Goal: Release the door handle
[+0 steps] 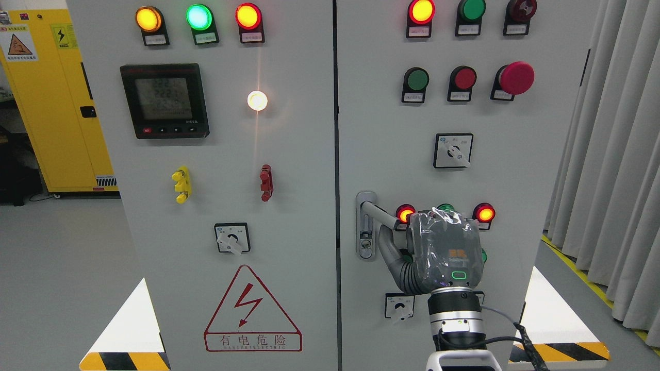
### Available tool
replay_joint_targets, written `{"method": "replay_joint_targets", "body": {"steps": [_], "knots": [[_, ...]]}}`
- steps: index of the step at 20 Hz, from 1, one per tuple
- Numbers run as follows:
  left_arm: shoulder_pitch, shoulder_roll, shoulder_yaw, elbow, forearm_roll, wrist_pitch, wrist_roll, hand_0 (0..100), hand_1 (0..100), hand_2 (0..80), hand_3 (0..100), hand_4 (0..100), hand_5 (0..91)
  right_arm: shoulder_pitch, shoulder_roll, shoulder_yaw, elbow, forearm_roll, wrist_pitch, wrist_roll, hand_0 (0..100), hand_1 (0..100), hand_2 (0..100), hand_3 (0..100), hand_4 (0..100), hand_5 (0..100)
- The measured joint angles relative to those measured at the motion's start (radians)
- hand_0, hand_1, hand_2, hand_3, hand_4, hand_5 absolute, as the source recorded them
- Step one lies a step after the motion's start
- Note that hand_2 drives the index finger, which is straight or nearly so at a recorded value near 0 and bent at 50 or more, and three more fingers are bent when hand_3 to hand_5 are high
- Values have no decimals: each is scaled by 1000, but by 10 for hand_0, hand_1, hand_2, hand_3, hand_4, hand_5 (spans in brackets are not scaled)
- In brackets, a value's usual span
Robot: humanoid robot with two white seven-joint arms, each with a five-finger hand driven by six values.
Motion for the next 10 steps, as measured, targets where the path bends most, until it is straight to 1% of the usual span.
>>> {"method": "replay_joint_targets", "body": {"steps": [10], "knots": [[0,0,0,0,0,0,0,120,556,0,0,0,0,-4,-1,-6,-4,-1,-2,0,573,305,980,1000,1000,1000]]}}
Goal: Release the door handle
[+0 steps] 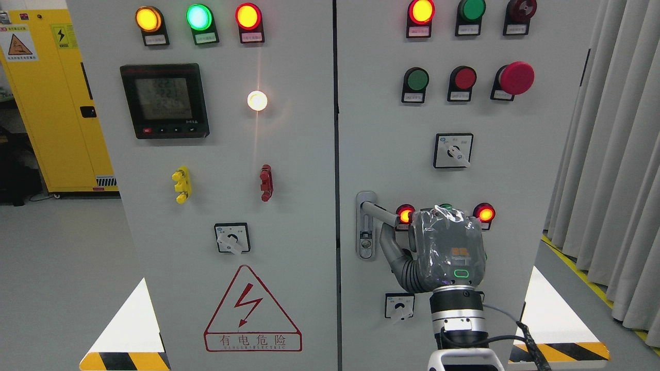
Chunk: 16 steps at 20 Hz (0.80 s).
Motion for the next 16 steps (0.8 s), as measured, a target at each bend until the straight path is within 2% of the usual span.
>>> {"method": "replay_joint_targets", "body": {"steps": [16], "knots": [[0,0,0,0,0,0,0,120,556,0,0,0,0,-6,0,-4,-2,-1,-3,4,568,308,980,1000,1000,1000]]}}
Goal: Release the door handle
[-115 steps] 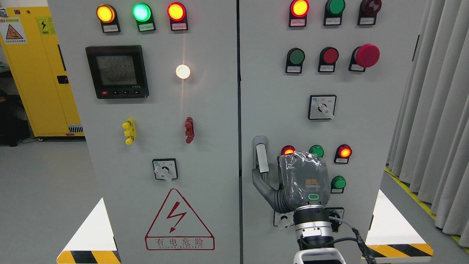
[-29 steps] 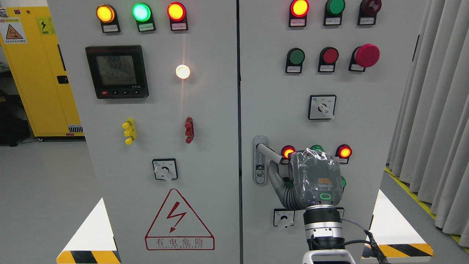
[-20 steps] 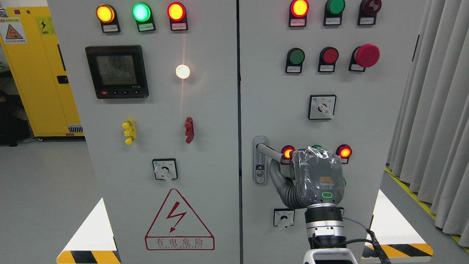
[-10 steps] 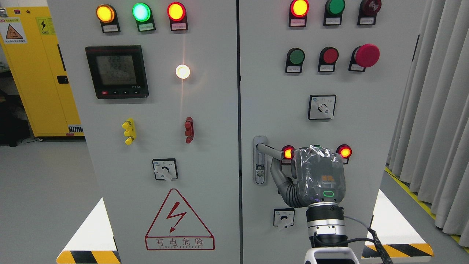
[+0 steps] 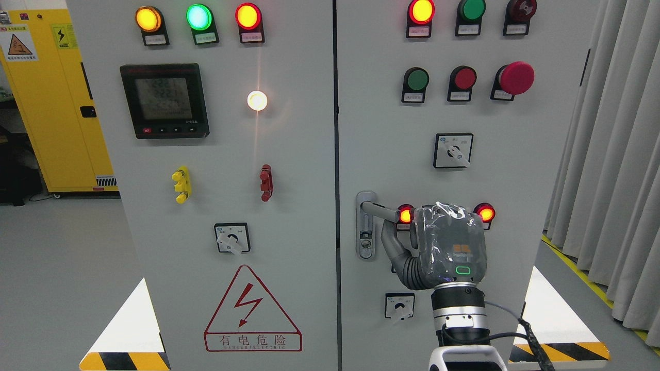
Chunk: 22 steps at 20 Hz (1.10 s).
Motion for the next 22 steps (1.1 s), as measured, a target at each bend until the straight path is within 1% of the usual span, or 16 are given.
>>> {"method": "replay_joint_targets", "body": {"steps": [3,6,8,10,11,12,13,14,15,16,17,19,20,22], "knots": [[0,0,0,0,0,0,0,120,556,0,0,0,0,13,0,0,-2,-1,0,3,566,308,979,1000,1000,1000],[0,0,0,0,0,0,0,120,556,0,0,0,0,45,0,-1,-10,-1,-7,-10,566,308,977,1000,1000,1000],[0,0,0,0,0,0,0,120,556,0,0,0,0,74,-1,-5,-21,-2,-18,-22,567,307,947,1000,1000,1000],[0,-1,0,0,0,0,0,120,556,0,0,0,0,104,-1,-15,-37,-3,-54,-39,564,308,817,1000,1000,1000],[0,-1,0,0,0,0,0,120,556,0,0,0,0,117,-1,-23,-45,-5,-82,-48,562,309,811,1000,1000,1000],[0,-1,0,0,0,0,0,120,556,0,0,0,0,131,-1,-32,-52,-9,-107,-55,546,315,765,1000,979,1000],[0,-1,0,0,0,0,0,120,556,0,0,0,0,143,-1,-42,-60,-14,-129,-63,529,324,670,966,932,951],[0,-1,0,0,0,0,0,120,556,0,0,0,0,155,-1,-53,-69,-21,-145,-68,524,327,669,965,931,950],[0,-1,0,0,0,0,0,120,556,0,0,0,0,168,-1,-66,-77,-31,-159,-71,515,333,586,863,872,865],[0,-1,0,0,0,0,0,120,556,0,0,0,0,178,-1,-79,-84,-43,-176,-74,514,339,470,691,739,709],[0,-1,0,0,0,0,0,120,556,0,0,0,0,187,-1,-93,-92,-57,-192,-81,520,340,455,664,707,668],[0,-1,0,0,0,0,0,120,556,0,0,0,0,201,-1,-115,-104,-81,-228,-100,528,340,377,528,577,538],[0,-1,0,0,0,0,0,120,556,0,0,0,0,206,-1,-129,-110,-91,-251,-108,536,341,312,423,453,414],[0,-1,0,0,0,0,0,120,556,0,0,0,0,214,-1,-155,-119,-105,-290,-119,537,341,313,422,452,414]]}}
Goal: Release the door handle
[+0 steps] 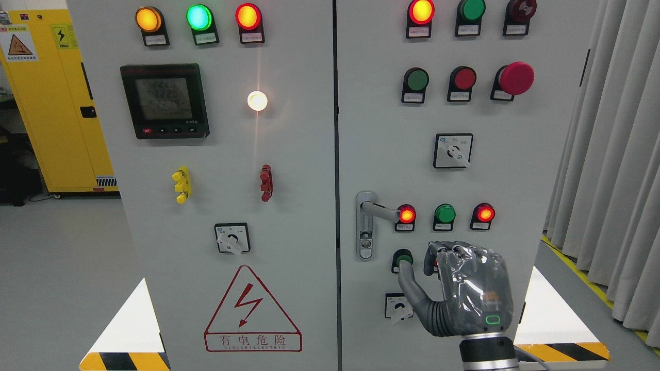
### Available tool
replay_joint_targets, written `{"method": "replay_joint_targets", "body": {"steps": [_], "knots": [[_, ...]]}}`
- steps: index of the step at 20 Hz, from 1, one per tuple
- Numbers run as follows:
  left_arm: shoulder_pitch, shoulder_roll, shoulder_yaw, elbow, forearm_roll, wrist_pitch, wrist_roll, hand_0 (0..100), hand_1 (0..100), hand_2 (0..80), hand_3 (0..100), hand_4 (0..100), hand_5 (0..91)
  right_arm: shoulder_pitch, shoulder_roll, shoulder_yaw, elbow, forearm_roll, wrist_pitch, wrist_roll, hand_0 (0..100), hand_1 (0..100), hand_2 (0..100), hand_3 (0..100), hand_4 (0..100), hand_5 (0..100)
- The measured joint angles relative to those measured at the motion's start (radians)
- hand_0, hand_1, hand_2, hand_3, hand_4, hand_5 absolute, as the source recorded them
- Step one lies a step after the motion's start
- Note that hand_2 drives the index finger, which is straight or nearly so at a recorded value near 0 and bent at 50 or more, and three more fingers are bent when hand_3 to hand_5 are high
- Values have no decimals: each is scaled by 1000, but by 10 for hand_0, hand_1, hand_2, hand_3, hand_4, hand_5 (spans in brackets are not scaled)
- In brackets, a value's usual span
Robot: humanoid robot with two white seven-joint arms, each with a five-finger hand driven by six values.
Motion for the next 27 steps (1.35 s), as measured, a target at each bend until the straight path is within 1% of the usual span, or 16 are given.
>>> {"method": "replay_joint_targets", "body": {"steps": [1,2,3,4,5,7,10,11,12,13,20,27], "knots": [[0,0,0,0,0,0,0,120,556,0,0,0,0,3,0,-11,-4,-7,-20,-7,540,343,204,261,283,212],[0,0,0,0,0,0,0,120,556,0,0,0,0,6,0,-23,-8,-14,-35,-14,537,342,123,143,167,116],[0,0,0,0,0,0,0,120,556,0,0,0,0,8,0,-32,-11,-20,-46,-26,539,342,119,123,144,83],[0,0,0,0,0,0,0,120,556,0,0,0,0,10,0,-41,-14,-29,-52,-38,543,343,31,30,42,0],[0,0,0,0,0,0,0,120,556,0,0,0,0,11,0,-49,-17,-36,-58,-47,560,343,0,2,16,0],[0,0,0,0,0,0,0,120,556,0,0,0,0,13,0,-63,-21,-55,-66,-63,585,335,0,0,0,0],[0,1,0,0,0,0,0,120,556,0,0,0,0,15,0,-80,-26,-92,-74,-75,660,264,0,0,0,0],[0,1,0,0,0,0,0,120,556,0,0,0,0,16,0,-85,-27,-103,-75,-77,688,222,0,0,0,0],[0,1,0,0,0,0,0,120,556,0,0,0,0,16,0,-89,-28,-111,-76,-78,689,218,0,0,0,0],[0,1,0,0,0,0,0,120,556,0,0,0,0,16,0,-92,-29,-117,-77,-79,700,191,0,0,0,0],[0,1,0,0,0,0,0,120,556,0,0,0,0,17,0,-105,-36,-143,-91,-80,704,133,0,0,0,0],[0,1,0,0,0,0,0,120,556,0,0,0,0,17,3,-99,-40,-153,-103,-83,656,133,0,0,0,0]]}}
